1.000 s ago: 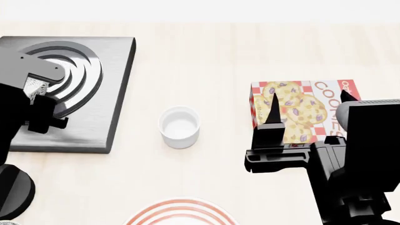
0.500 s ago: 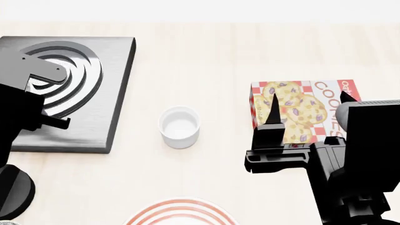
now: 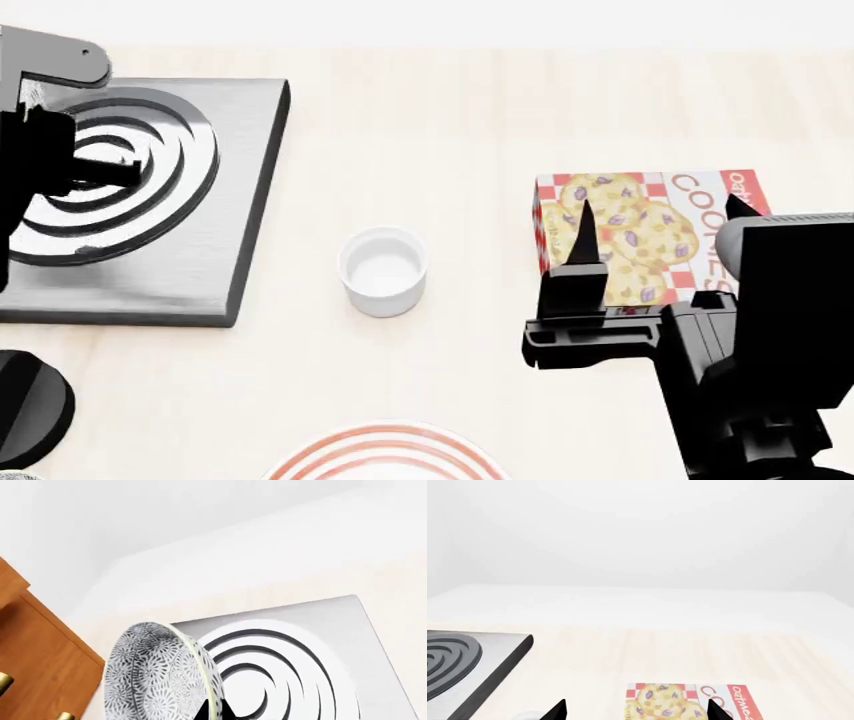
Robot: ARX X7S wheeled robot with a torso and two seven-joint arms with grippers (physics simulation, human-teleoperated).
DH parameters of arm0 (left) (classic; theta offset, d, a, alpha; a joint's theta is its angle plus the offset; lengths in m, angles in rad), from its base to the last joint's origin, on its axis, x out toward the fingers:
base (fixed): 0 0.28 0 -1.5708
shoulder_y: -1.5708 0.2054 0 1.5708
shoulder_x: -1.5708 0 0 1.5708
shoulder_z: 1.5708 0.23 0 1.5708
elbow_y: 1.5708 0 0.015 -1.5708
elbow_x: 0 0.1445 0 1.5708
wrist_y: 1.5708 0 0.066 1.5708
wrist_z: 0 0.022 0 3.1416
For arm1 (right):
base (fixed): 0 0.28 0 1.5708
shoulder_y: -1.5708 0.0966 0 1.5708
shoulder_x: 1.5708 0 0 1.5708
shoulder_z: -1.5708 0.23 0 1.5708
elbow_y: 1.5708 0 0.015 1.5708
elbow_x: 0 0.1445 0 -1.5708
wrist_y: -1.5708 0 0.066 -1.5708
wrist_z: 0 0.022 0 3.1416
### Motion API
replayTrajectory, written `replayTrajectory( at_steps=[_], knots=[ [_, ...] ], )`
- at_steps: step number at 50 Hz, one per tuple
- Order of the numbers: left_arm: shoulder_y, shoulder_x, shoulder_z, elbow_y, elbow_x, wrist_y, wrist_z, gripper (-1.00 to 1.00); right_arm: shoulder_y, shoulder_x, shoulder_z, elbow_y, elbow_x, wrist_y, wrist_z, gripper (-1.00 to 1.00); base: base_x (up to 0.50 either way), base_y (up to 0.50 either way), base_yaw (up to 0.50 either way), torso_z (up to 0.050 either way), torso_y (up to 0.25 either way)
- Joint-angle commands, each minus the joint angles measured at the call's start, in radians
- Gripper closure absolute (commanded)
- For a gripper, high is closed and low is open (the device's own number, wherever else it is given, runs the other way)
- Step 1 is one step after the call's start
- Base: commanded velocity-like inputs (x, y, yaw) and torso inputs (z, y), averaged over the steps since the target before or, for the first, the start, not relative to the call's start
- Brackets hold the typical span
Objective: Pick the akita bowl on the stove and place it on the plate.
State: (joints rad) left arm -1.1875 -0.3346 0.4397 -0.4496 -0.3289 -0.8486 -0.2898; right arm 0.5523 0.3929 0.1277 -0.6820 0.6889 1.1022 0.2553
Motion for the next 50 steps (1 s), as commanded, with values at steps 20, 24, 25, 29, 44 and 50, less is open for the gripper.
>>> replayTrajectory(
  at_steps=[20,24,25,29,44,50],
  knots=[
    [-0.092,-0.179,0.276,0.579,0.056,-0.051,0.209,1.0,-0.005,0.011,-0.012,0.005,0.004,-0.018,0.007,-1.0,0.0,0.0,0.0,0.0,0.0],
    [-0.104,-0.211,0.31,0.642,0.06,-0.044,0.248,1.0,0.008,0.01,-0.004,-0.007,0.022,0.008,0.019,-1.0,0.0,0.0,0.0,0.0,0.0],
    [-0.107,-0.222,0.323,0.668,0.06,-0.043,0.263,1.0,0.006,0.01,-0.004,-0.007,0.022,0.006,0.019,-1.0,0.0,0.0,0.0,0.0,0.0],
    [-0.125,-0.255,0.37,0.738,0.077,-0.031,0.301,1.0,-0.001,0.013,-0.012,0.003,0.013,-0.013,0.012,-1.0,0.0,0.0,0.0,0.0,0.0],
    [-0.155,-0.359,0.503,0.946,0.13,0.003,0.405,1.0,-0.006,0.017,-0.011,0.005,0.018,-0.023,0.015,-1.0,0.0,0.0,0.0,0.0,0.0],
    [-0.163,-0.408,0.582,1.017,0.174,0.035,0.454,1.0,-0.004,0.018,-0.008,-0.001,0.026,-0.015,0.022,-1.0,0.0,0.0,0.0,0.0,0.003]
  ],
)
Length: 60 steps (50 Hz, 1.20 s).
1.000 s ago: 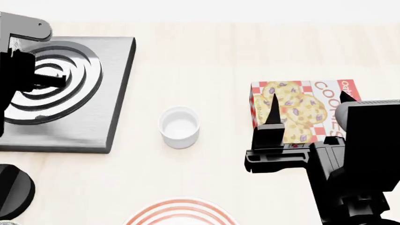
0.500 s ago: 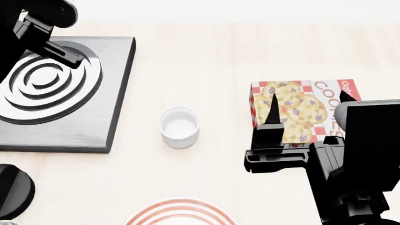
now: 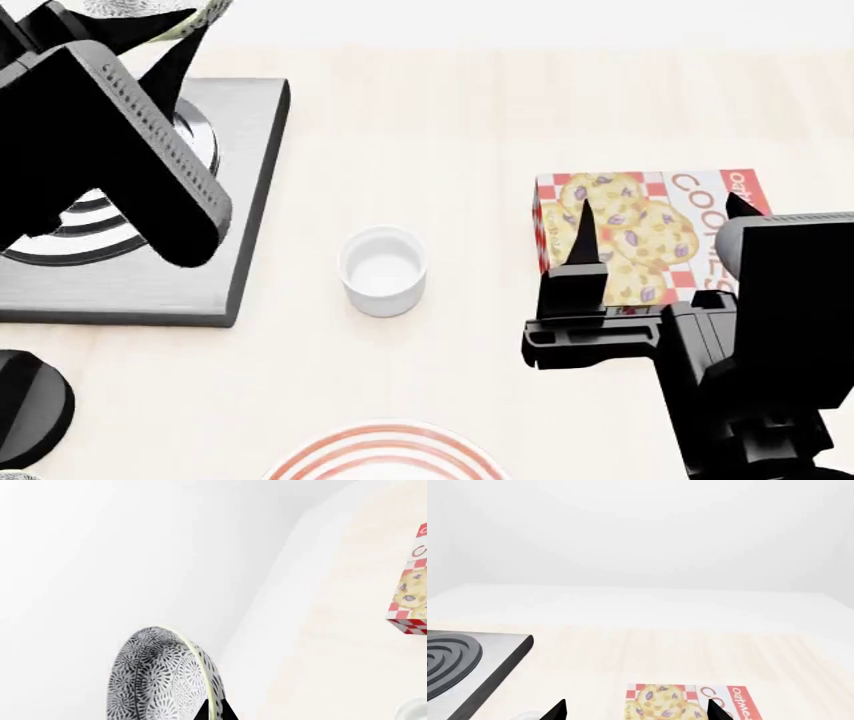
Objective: Pick the akita bowl on the stove and place it on the plate.
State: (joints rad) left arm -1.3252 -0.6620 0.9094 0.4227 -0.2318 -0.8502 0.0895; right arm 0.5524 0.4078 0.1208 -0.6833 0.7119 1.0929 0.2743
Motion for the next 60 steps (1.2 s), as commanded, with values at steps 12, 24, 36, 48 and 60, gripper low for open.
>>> replayTrajectory(
  at_steps=[12,24,36,48,60],
  knots=[
    [-0.032,-0.124,0.185,0.198,0.128,0.073,0.113,1.0,0.003,0.005,-0.001,-0.004,0.015,0.003,0.013,-1.0,0.0,0.0,0.0,0.0,0.0],
    [-0.017,-0.16,0.289,0.283,0.174,0.061,0.171,1.0,0.009,0.008,0.0,-0.009,0.028,0.013,0.023,-1.0,0.0,0.0,0.0,0.0,0.0],
    [0.021,-0.186,0.384,0.318,0.231,0.084,0.19,1.0,0.004,0.012,-0.009,0.003,0.021,-0.008,0.018,-1.0,0.0,0.0,0.0,0.0,0.001],
    [0.04,-0.198,0.473,0.356,0.292,0.084,0.213,1.0,0.003,0.015,-0.01,0.003,0.028,-0.009,0.024,-1.0,0.0,0.0,0.0,0.0,0.0],
    [0.055,-0.204,0.558,0.403,0.355,0.072,0.239,1.0,0.003,0.018,-0.006,-0.002,0.04,-0.005,0.032,-1.0,0.0,0.0,0.0,0.0,0.001]
  ],
)
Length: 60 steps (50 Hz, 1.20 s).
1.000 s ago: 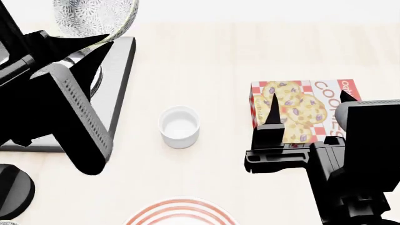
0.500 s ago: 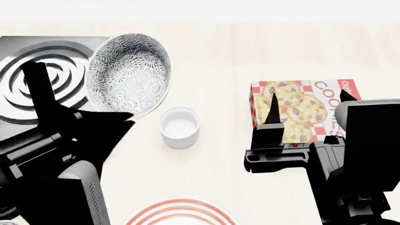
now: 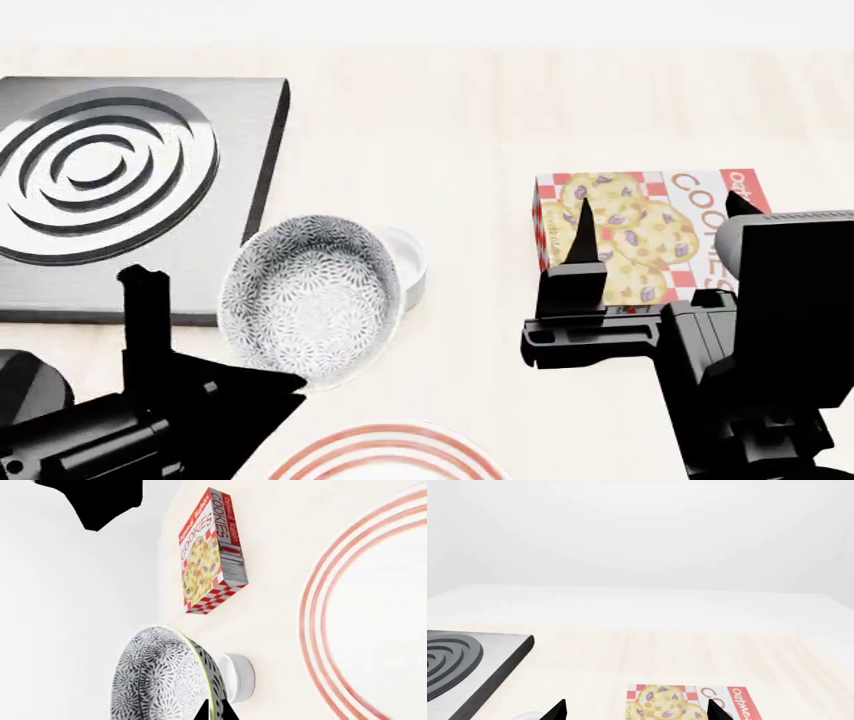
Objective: Pick the akita bowl on the stove and place it on the plate.
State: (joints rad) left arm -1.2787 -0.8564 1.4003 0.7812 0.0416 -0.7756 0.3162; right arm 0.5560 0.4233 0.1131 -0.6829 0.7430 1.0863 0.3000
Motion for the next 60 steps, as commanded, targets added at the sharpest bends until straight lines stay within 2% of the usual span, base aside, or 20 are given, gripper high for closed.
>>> replayTrajectory(
  at_steps=[1,42,60],
  knots=[
    [0.01,-0.01,0.075,0.053,0.091,-0.004,0.011,1.0,-0.002,0.003,-0.003,0.005,0.002,-0.008,0.001,-1.0,0.0,0.0,0.0,0.0,0.0],
    [0.074,-0.02,0.248,0.168,0.247,-0.047,0.035,1.0,-0.004,0.014,-0.01,0.007,0.019,-0.019,0.016,-1.0,0.0,0.0,0.0,0.0,0.0],
    [0.096,-0.013,0.27,0.169,0.273,-0.05,0.029,1.0,-0.001,0.019,-0.01,0.003,0.033,-0.014,0.027,-1.0,0.0,0.0,0.0,0.0,0.001]
  ],
)
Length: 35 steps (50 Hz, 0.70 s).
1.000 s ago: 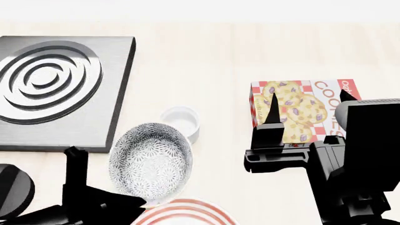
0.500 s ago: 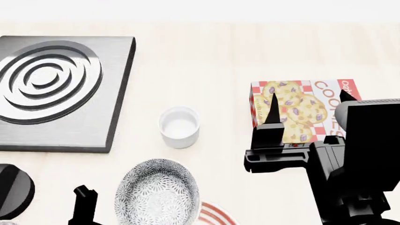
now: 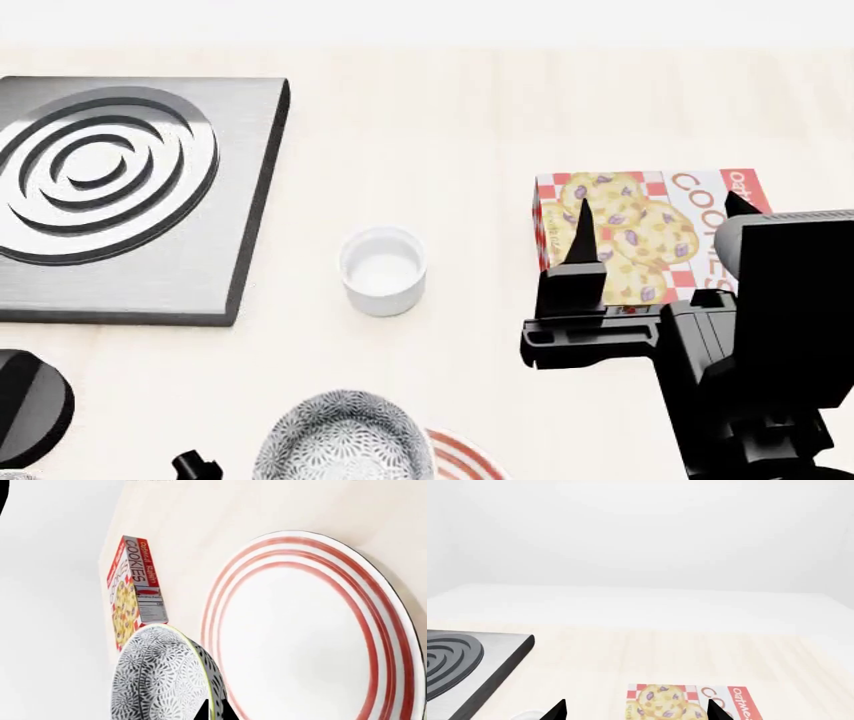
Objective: Pick the akita bowl on the stove and place it on the plate.
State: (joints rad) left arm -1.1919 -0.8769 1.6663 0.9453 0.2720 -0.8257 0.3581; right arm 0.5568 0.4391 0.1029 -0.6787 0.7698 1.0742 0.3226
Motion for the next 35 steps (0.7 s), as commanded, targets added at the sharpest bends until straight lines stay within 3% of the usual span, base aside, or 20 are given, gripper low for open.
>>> replayTrajectory(
  at_steps=[1,35],
  knots=[
    [0.009,0.007,0.005,0.004,0.044,0.001,-0.013,1.0,-0.002,0.003,0.0,-0.002,0.007,-0.001,0.005,-1.0,0.0,0.0,0.0,0.0,0.0],
    [0.05,0.046,0.0,0.019,0.071,-0.028,-0.027,1.0,-0.003,0.013,-0.012,0.011,0.01,-0.021,0.01,-1.0,0.0,0.0,0.0,0.0,0.0]
  ],
)
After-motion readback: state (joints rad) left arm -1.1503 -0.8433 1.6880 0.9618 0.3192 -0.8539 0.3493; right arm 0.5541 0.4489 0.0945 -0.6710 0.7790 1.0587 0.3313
